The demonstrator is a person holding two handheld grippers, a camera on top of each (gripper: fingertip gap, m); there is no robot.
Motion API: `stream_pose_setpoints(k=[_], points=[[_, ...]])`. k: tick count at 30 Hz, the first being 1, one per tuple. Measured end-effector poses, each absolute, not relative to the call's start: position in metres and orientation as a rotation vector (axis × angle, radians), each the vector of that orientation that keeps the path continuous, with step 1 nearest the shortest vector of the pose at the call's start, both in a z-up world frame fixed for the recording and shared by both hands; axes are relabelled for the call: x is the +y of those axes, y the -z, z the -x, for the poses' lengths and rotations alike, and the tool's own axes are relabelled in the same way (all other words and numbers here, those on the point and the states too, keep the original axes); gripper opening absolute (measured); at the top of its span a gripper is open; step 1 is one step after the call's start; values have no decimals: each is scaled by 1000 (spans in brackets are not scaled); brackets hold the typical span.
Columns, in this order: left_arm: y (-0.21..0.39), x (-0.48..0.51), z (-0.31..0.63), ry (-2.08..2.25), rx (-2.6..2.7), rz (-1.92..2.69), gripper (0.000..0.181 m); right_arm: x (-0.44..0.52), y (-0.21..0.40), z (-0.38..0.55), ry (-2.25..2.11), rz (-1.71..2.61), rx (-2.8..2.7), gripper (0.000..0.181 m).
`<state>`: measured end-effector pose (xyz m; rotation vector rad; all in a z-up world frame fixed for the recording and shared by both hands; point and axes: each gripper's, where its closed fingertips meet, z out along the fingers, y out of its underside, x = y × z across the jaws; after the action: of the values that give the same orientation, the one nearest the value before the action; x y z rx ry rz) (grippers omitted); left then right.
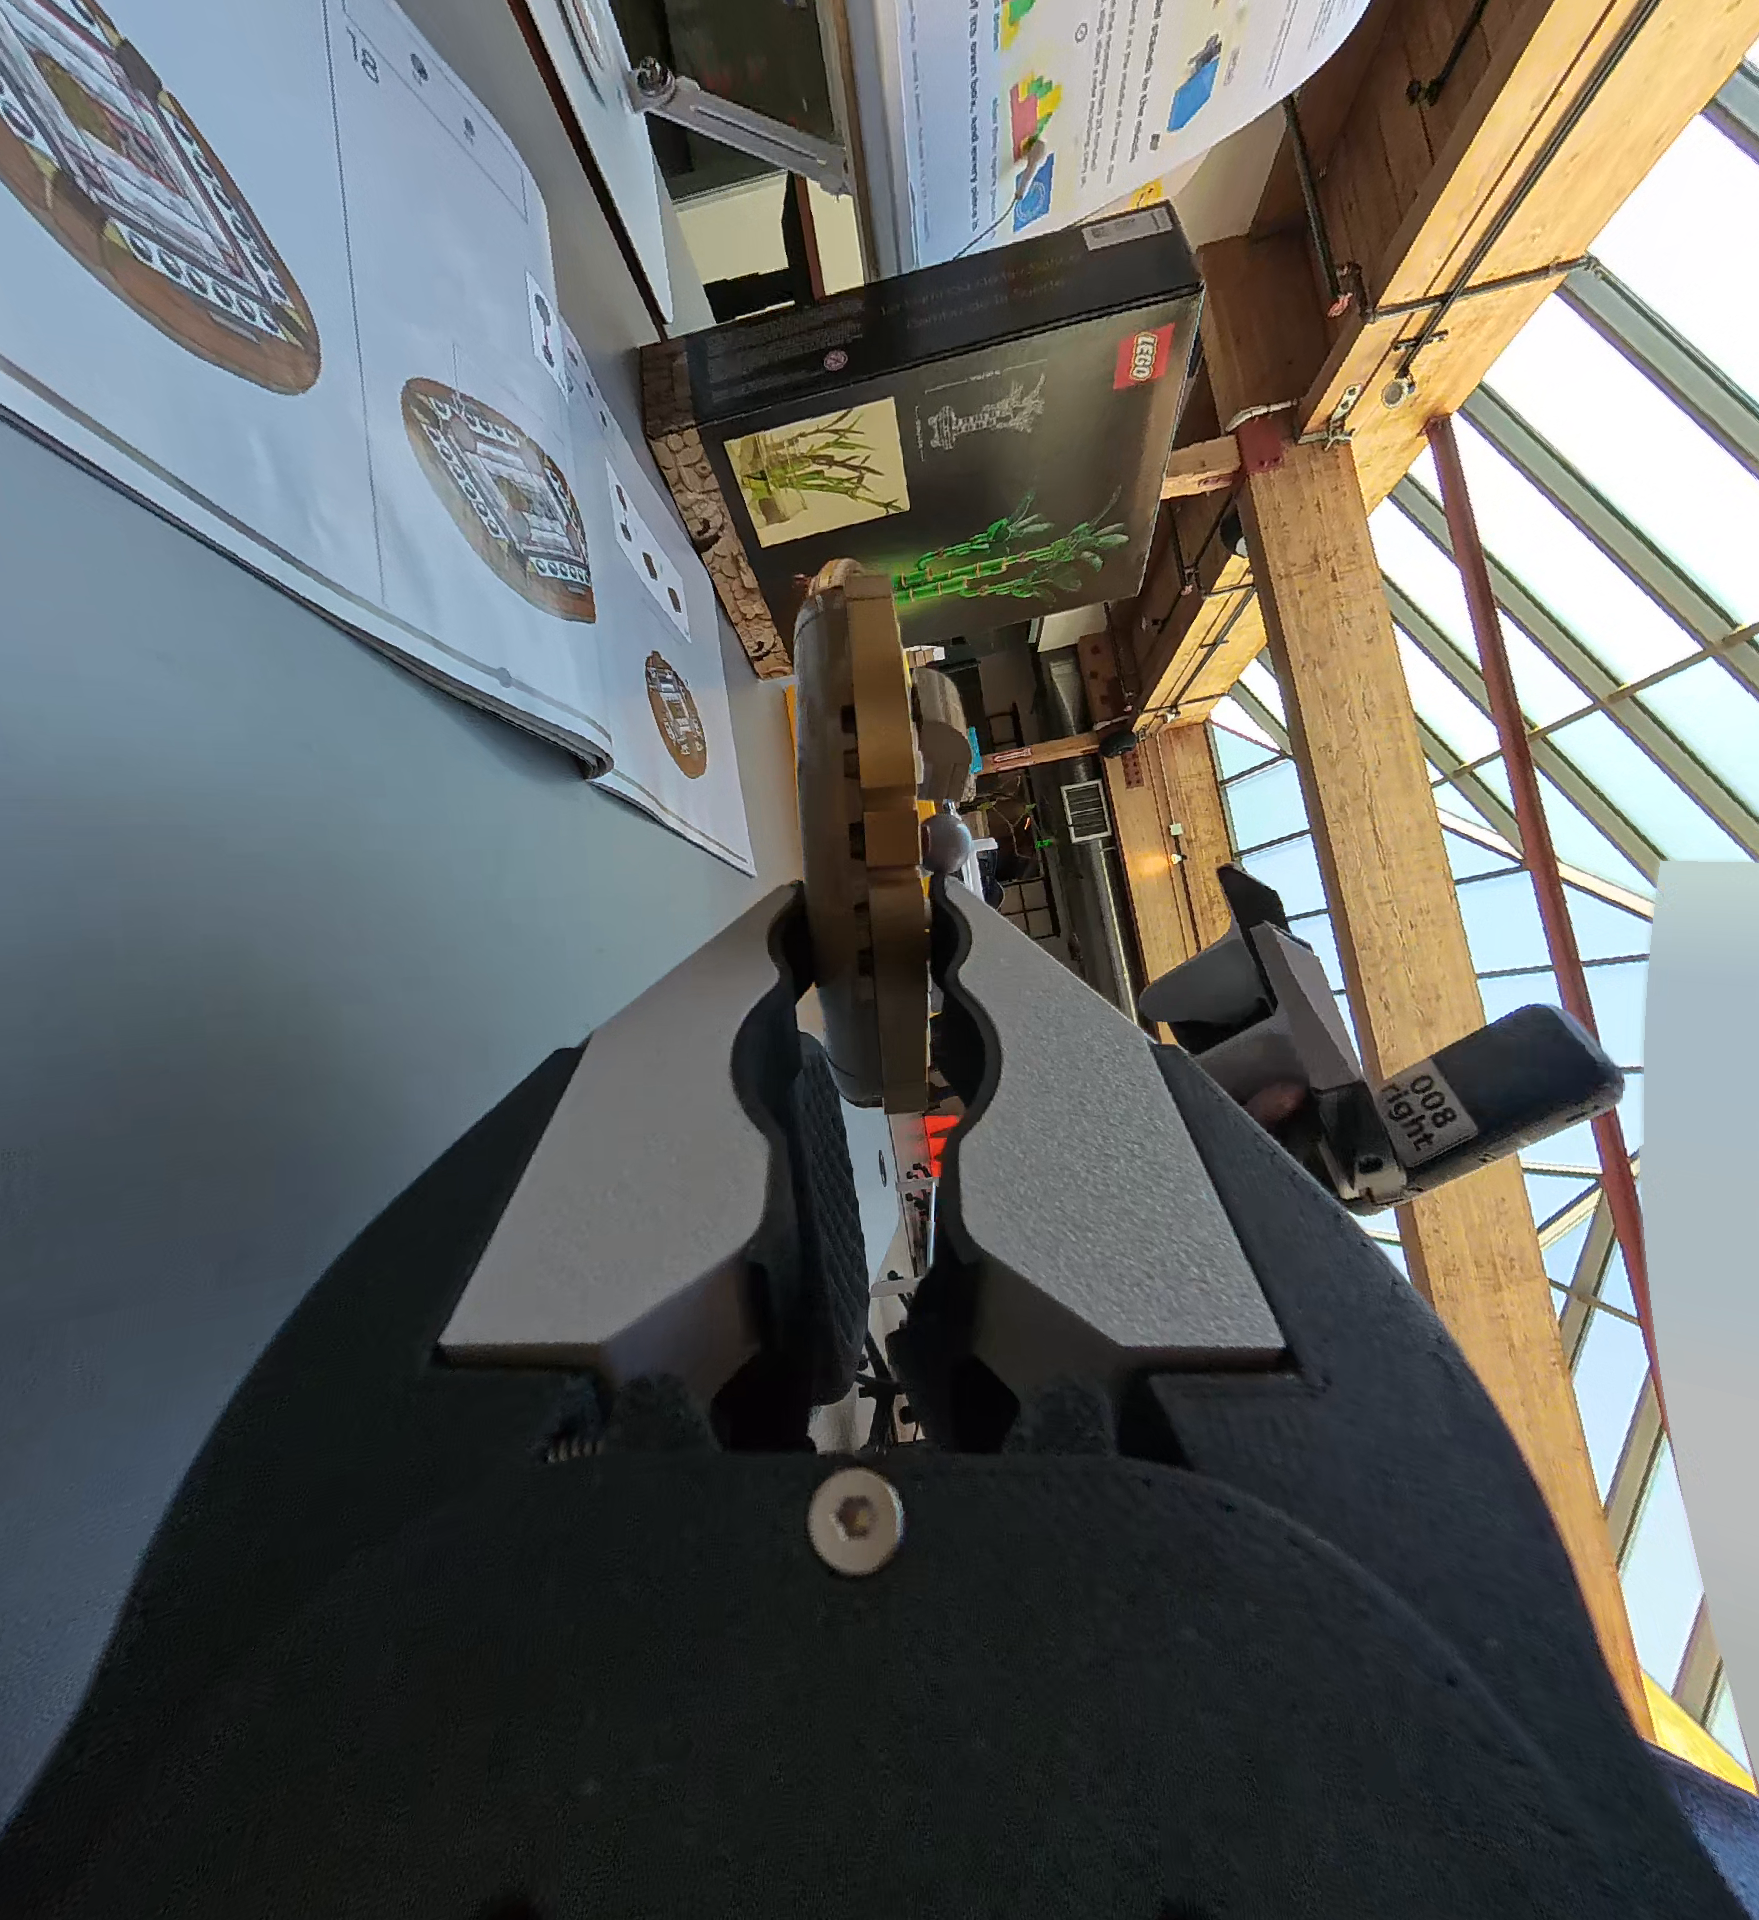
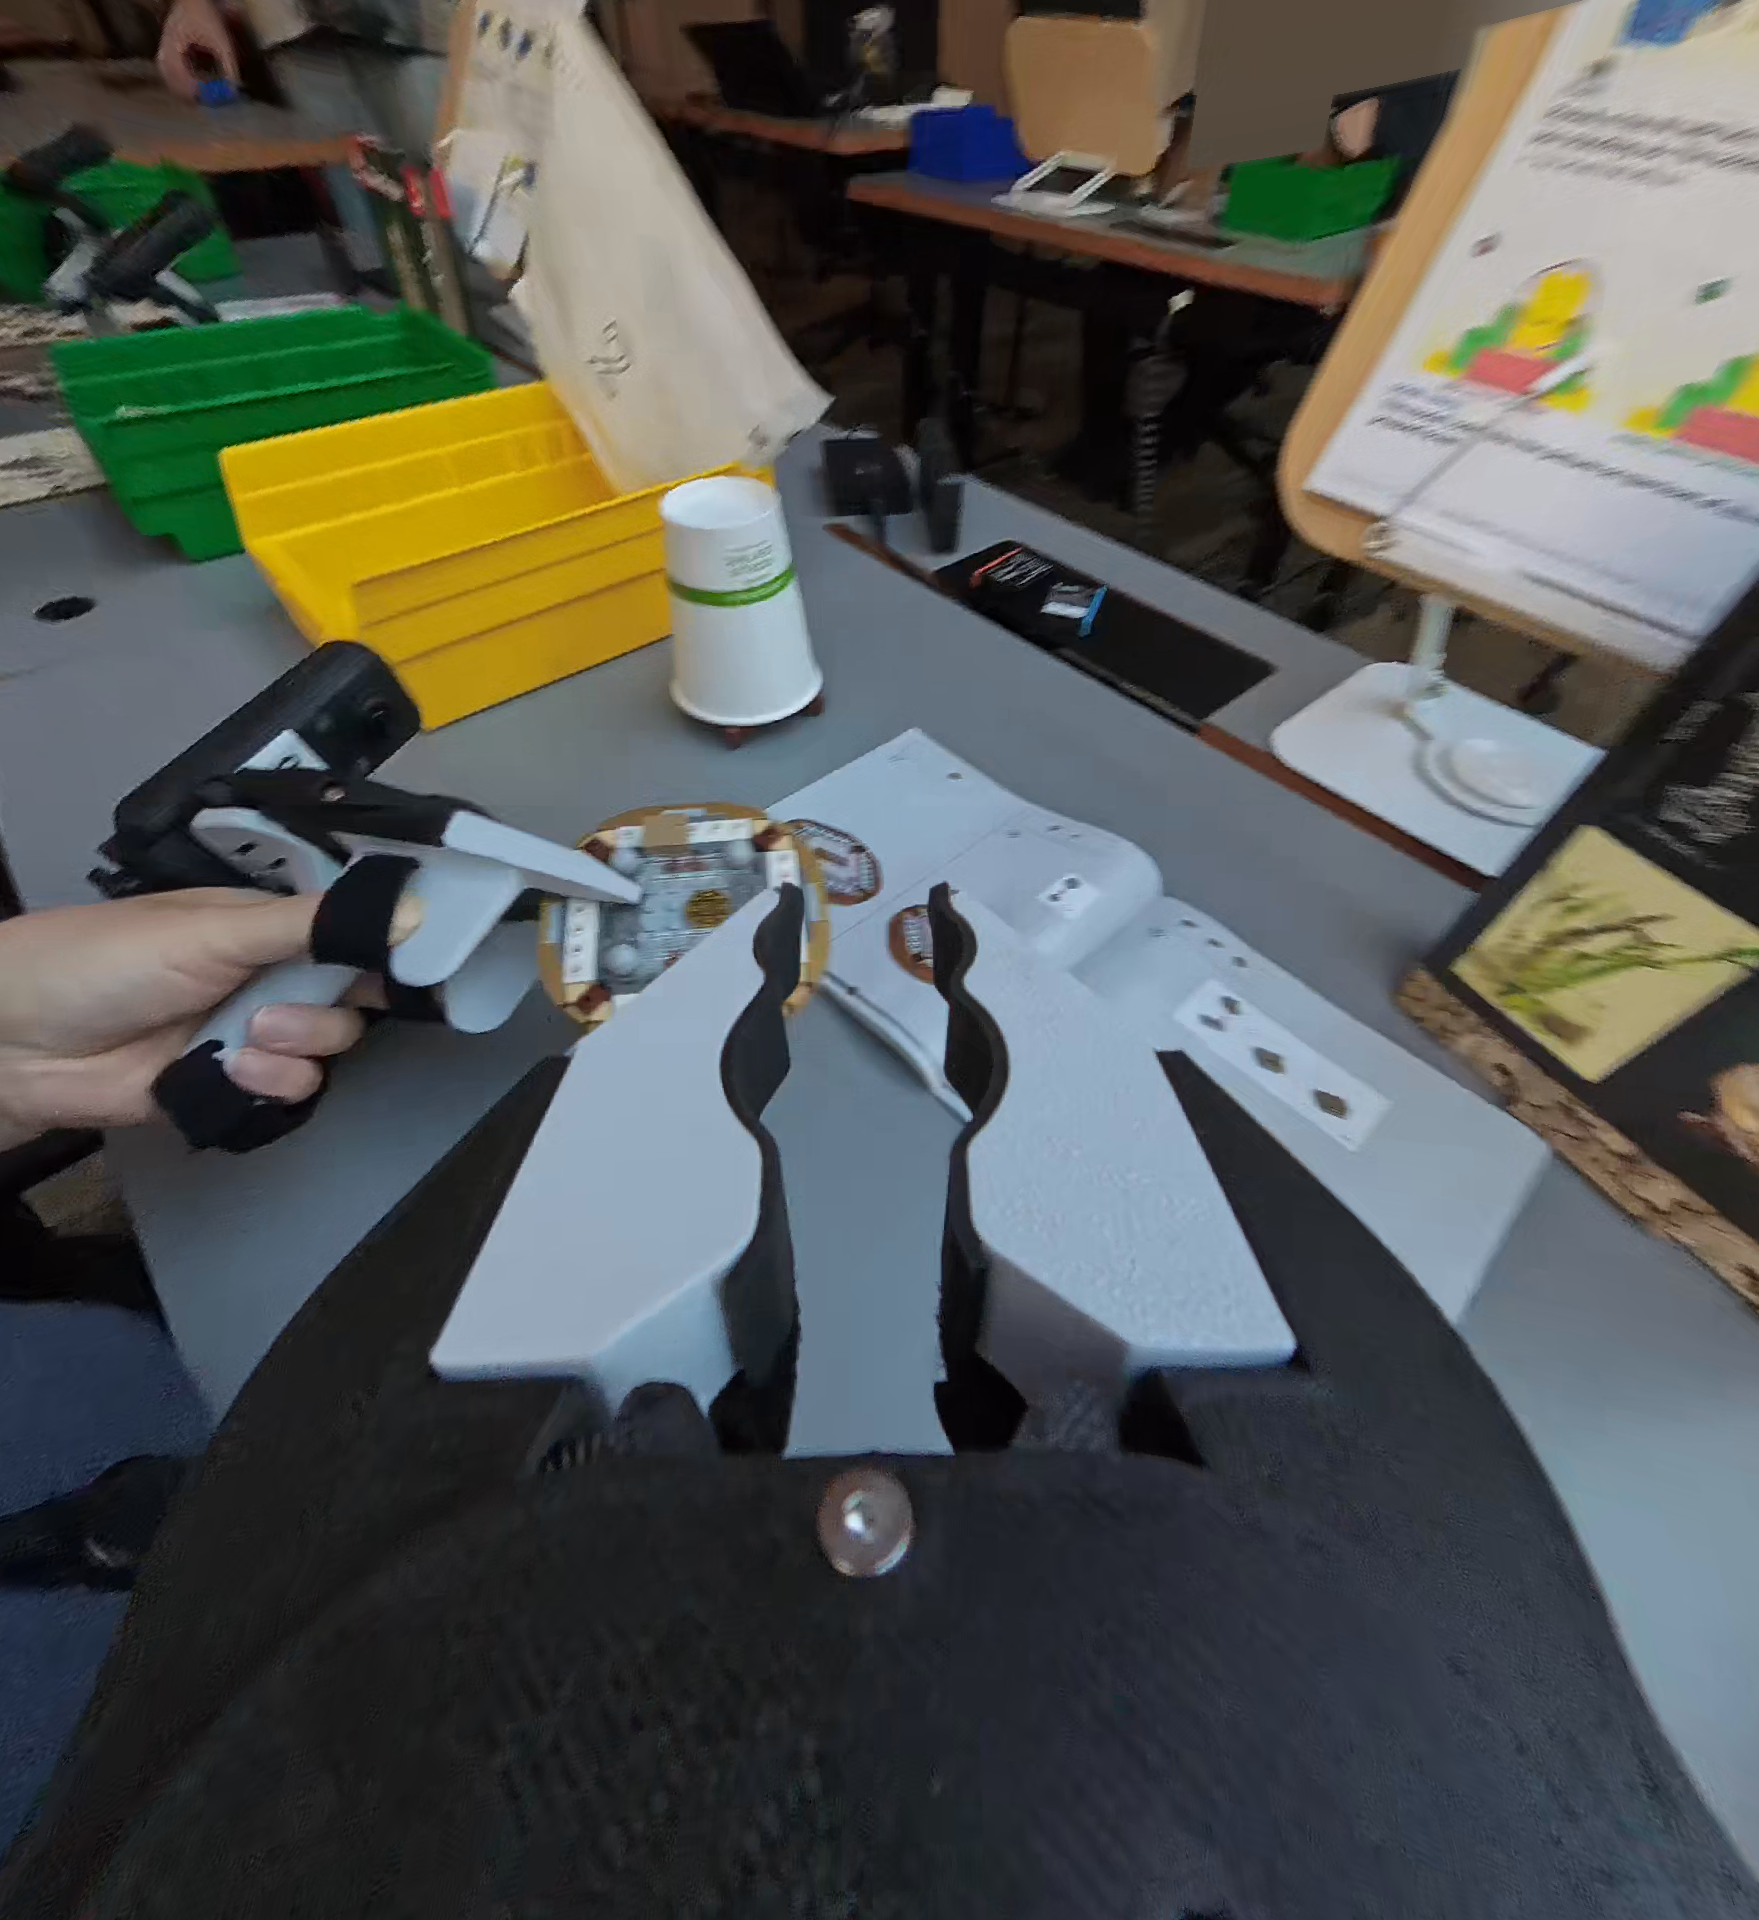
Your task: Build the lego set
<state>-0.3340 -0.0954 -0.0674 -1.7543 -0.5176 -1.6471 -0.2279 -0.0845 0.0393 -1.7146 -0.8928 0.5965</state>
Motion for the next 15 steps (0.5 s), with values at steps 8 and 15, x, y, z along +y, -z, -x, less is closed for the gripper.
stream_pose_setpoints(k=[8, 15], points=[[60, -101, 329, 1575, -464, 1751, 19, -87, 12, 324, -545, 1753, -1260, 24], [59, -102, 336, 1612, -502, 1719, 19, -74, -4, 317, -509, 1731, -1217, 24]])
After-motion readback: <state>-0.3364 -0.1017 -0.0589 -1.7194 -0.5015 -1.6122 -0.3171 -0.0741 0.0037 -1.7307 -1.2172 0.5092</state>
